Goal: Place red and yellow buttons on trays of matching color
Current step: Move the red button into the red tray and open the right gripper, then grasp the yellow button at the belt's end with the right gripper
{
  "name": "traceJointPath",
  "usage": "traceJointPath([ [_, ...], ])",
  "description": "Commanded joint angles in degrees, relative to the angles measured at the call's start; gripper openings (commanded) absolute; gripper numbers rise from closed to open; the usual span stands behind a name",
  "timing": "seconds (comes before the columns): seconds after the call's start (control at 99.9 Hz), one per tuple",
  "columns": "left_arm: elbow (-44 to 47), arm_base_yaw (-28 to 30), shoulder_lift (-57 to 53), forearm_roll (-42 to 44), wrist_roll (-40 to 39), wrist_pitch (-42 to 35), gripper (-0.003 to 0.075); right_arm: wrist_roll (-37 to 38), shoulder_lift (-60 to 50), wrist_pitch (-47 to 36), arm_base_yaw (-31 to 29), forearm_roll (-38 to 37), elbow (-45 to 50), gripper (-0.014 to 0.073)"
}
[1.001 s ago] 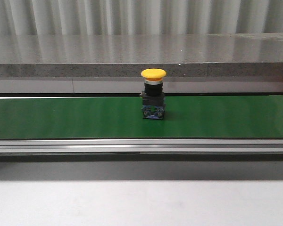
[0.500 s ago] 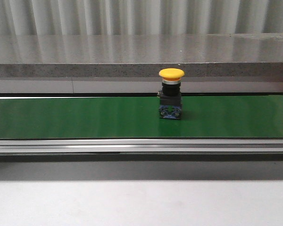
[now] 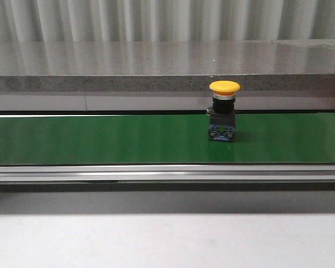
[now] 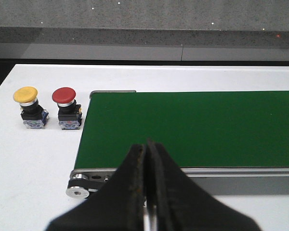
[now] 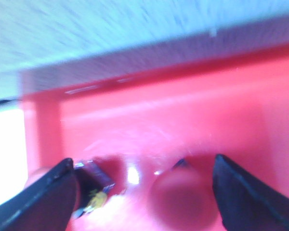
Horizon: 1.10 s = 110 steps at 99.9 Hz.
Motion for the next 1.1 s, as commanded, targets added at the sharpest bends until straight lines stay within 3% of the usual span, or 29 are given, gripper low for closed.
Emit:
traceJointPath([
  [0.0, -1.68, -0.48, 0.5, 0.68, -0.12, -3.7, -0.002, 0.02, -7.01, 0.64, -0.23, 1.24, -2.09, 0.0583],
  [0.4, -1.68, -0.48, 0.5, 0.68, -0.12, -3.7, -0.002, -2.45, -20.18, 12.78, -0.06, 6.36, -0.18, 0.0583],
  [0.861, -1.68, -0.48, 0.5, 0.68, -0.12, -3.7, -0.002, -17.35, -42.04, 7.72, 0.36, 14.19, 28.68, 0.0583],
  [1.091, -1.68, -0.48, 0.5, 0.68, -0.12, -3.7, -0.002, -22.24, -45.73, 9.72, 7.69, 14.02, 36.77, 0.0583],
])
